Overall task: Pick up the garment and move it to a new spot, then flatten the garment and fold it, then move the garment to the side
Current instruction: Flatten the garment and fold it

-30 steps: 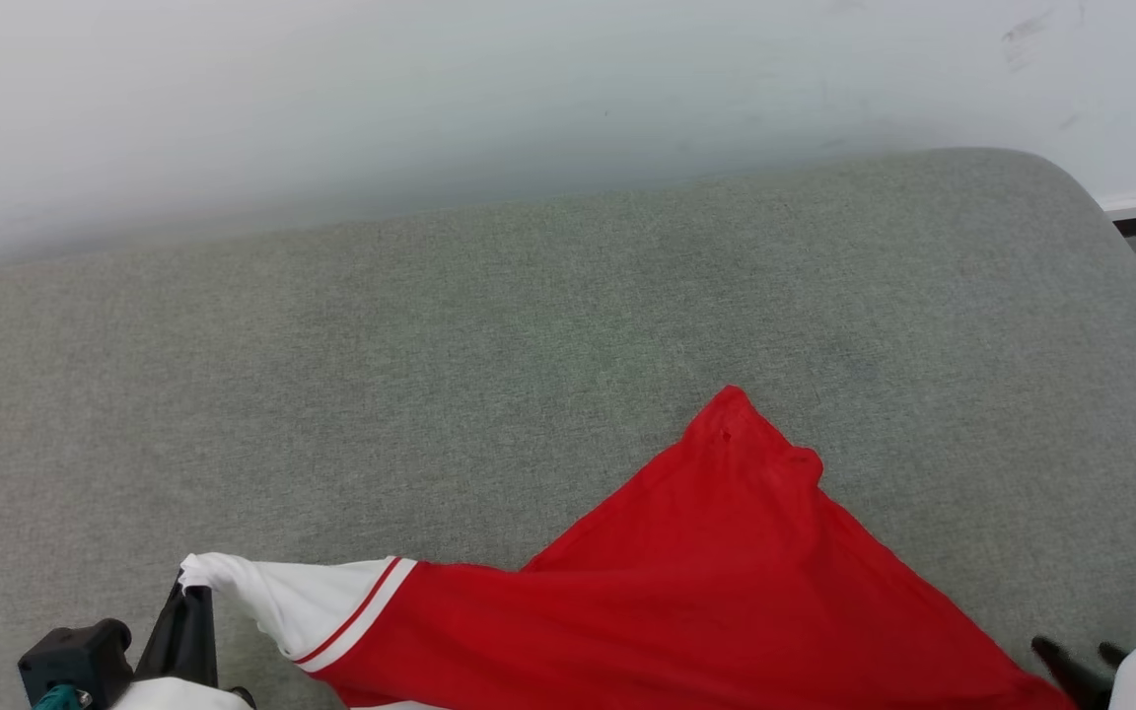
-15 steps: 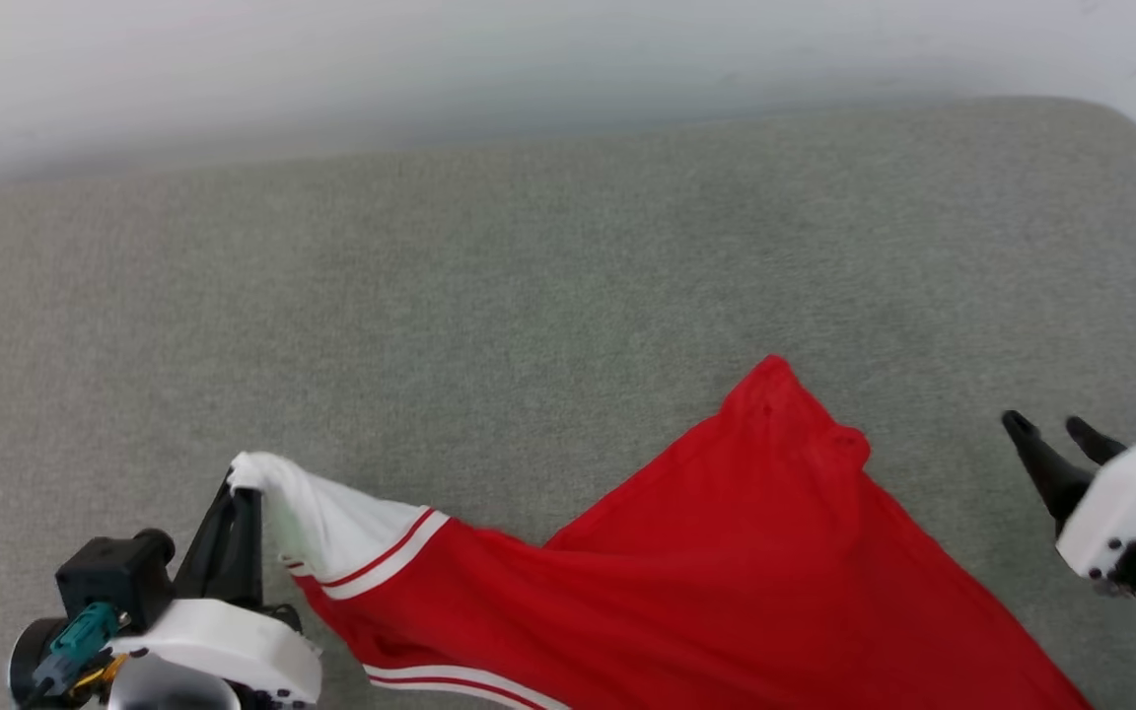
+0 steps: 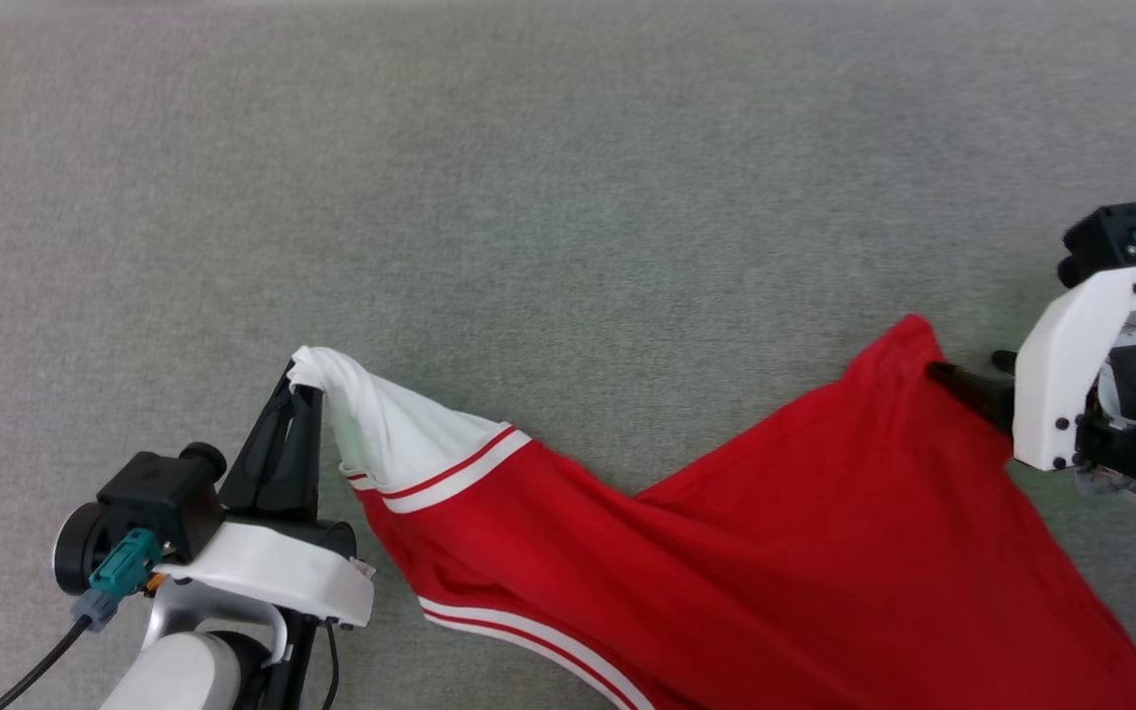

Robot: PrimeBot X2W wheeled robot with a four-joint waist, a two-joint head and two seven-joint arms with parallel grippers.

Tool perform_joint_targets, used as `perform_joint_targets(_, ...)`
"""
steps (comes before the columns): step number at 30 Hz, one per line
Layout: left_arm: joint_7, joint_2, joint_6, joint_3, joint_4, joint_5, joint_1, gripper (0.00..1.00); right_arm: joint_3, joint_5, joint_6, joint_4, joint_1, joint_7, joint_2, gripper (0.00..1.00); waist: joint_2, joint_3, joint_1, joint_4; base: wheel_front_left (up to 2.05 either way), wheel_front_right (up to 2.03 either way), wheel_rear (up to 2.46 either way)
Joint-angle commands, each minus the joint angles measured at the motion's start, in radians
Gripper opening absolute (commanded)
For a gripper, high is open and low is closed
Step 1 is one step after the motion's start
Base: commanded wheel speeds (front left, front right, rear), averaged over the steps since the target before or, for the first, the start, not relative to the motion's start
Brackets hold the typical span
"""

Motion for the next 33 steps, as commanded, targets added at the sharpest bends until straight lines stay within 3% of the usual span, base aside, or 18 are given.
perform_joint_targets(1,-0.007,-0.007,-0.006,-0.003,0.000,0.007,-0.022,0.00,0.016,-0.005,0.000,0.009,-0.026,0.022,0.001,1.00,0.0000,0.043,-0.0002,0.041,0.00,0.00,0.00)
perform_joint_targets(6,-0.020,-0.022,-0.013,-0.012,0.019,0.004,-0.044,0.00,0.070,0.000,0.000,0.086,-0.018,0.113,0.015,1.00,0.0000,0.065,-0.0002,0.064,0.00,0.00,0.00)
perform_joint_targets(7,-0.023,-0.025,-0.013,-0.012,0.025,0.000,-0.046,0.00,0.082,0.003,0.000,0.100,-0.011,0.129,0.019,0.91,0.0000,0.067,-0.0002,0.067,0.00,0.00,0.00)
perform_joint_targets(8,-0.026,-0.027,-0.015,-0.013,0.031,-0.001,-0.047,0.00,0.088,0.009,0.000,0.115,-0.005,0.143,0.022,0.24,0.0000,0.068,-0.0002,0.069,0.00,0.00,0.00)
perform_joint_targets(9,-0.028,-0.029,-0.017,-0.013,0.037,-0.004,-0.047,0.00,0.097,0.007,0.000,0.130,0.002,0.162,0.021,0.00,0.0000,0.067,-0.0002,0.071,0.00,0.00,0.00)
perform_joint_targets(15,-0.046,-0.035,-0.030,-0.008,0.072,-0.019,-0.061,0.00,0.103,0.038,0.000,0.117,-0.021,0.130,0.005,0.00,0.0000,0.037,-0.0002,0.072,0.00,0.00,0.00)
perform_joint_targets(25,-0.011,0.020,-0.068,0.007,0.134,-0.023,-0.130,0.00,0.115,0.004,0.000,0.112,-0.082,-0.074,-0.047,0.00,0.0000,-0.121,-0.0002,0.031,0.00,0.00,0.00)
perform_joint_targets(33,0.062,0.002,-0.144,0.008,0.324,-0.066,-0.376,0.00,0.059,-0.052,0.000,0.193,-0.132,-0.197,-0.042,0.00,0.0000,-0.245,-0.0002,0.005,0.00,0.00,0.00)
